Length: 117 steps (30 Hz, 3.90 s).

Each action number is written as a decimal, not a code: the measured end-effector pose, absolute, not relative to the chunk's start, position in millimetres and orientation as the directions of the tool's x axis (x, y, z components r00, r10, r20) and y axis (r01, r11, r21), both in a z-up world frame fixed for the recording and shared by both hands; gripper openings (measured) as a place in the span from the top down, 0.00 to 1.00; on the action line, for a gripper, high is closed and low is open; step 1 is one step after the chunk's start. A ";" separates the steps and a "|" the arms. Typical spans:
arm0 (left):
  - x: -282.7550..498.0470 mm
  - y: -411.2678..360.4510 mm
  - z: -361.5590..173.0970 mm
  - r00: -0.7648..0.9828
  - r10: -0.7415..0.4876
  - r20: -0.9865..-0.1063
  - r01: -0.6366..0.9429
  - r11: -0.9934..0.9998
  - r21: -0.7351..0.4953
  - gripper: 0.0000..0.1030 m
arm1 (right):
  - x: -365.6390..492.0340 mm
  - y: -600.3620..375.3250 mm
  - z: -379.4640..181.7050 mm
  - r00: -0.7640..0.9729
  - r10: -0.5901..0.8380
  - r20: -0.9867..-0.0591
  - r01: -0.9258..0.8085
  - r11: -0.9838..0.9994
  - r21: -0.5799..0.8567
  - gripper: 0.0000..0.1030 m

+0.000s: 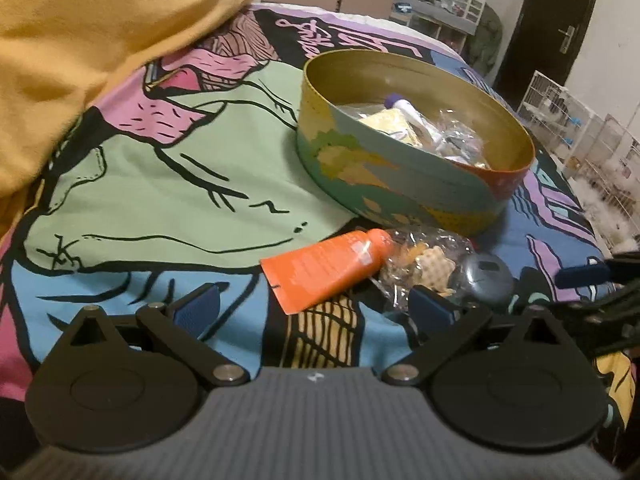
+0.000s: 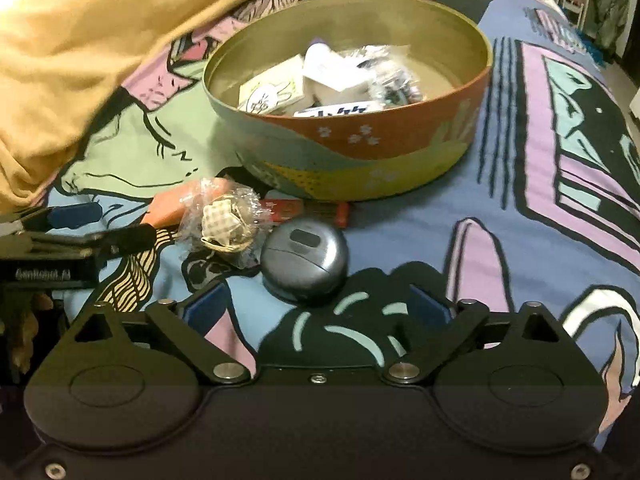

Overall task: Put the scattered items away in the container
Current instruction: 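Move the right gripper toward the grey round case, then close the right gripper on the grey round case and lift it, then carry the grey case over the tin and open the right gripper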

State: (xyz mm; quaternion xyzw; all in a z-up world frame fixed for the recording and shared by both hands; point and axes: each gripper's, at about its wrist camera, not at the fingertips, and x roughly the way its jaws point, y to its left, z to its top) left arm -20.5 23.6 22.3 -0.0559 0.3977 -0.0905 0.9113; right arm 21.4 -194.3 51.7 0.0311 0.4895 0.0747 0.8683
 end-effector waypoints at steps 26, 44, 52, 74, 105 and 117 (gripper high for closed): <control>-18.8 19.2 12.4 0.632 -0.254 -0.732 0.134 0.966 -0.219 0.00 | 73.0 -169.7 31.9 0.343 0.083 -0.936 -0.031 0.997 0.077 0.44; -22.5 14.1 14.2 0.634 -0.270 -0.724 0.167 0.963 -0.213 0.00 | 29.1 -230.7 91.9 0.356 0.161 -0.921 0.014 0.984 0.177 0.89; -21.0 16.3 13.5 0.638 -0.263 -0.723 0.150 0.964 -0.218 0.00 | 13.5 -208.8 85.3 0.444 0.150 -0.883 -0.116 0.987 0.109 0.16; -20.4 18.2 12.7 0.635 -0.272 -0.723 0.145 0.961 -0.234 0.00 | 34.6 -211.4 33.3 0.372 0.081 -0.925 0.060 0.992 0.111 0.43; -23.3 13.4 14.1 0.626 -0.314 -0.714 0.193 0.949 -0.247 0.00 | 35.7 -250.1 163.9 0.516 0.059 -0.854 0.076 0.991 0.114 0.43; -26.0 3.4 13.6 0.603 -0.369 -0.707 0.266 0.929 -0.257 0.00 | 88.4 -222.3 202.2 0.551 0.057 -0.832 0.002 0.998 0.069 0.43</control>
